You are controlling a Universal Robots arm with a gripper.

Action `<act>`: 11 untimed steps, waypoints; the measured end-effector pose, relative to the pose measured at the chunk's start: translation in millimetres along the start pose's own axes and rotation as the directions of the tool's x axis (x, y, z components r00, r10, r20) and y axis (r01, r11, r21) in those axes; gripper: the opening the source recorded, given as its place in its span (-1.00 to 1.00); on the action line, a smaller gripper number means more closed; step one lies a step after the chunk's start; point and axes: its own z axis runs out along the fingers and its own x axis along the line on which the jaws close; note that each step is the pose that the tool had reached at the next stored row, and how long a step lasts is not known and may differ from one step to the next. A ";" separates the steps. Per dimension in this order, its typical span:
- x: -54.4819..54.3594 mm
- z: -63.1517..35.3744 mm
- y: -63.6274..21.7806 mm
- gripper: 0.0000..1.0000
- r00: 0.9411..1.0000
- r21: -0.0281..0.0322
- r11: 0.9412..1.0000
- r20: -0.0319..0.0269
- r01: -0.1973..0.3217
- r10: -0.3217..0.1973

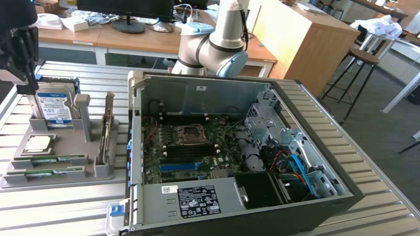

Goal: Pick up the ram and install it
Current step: 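Pick up the ram and move it above insertion slot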

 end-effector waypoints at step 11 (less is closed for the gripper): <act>0.0 1.8 -0.1 -0.29 1.000 0.001 1.000 0.001 0.000 0.000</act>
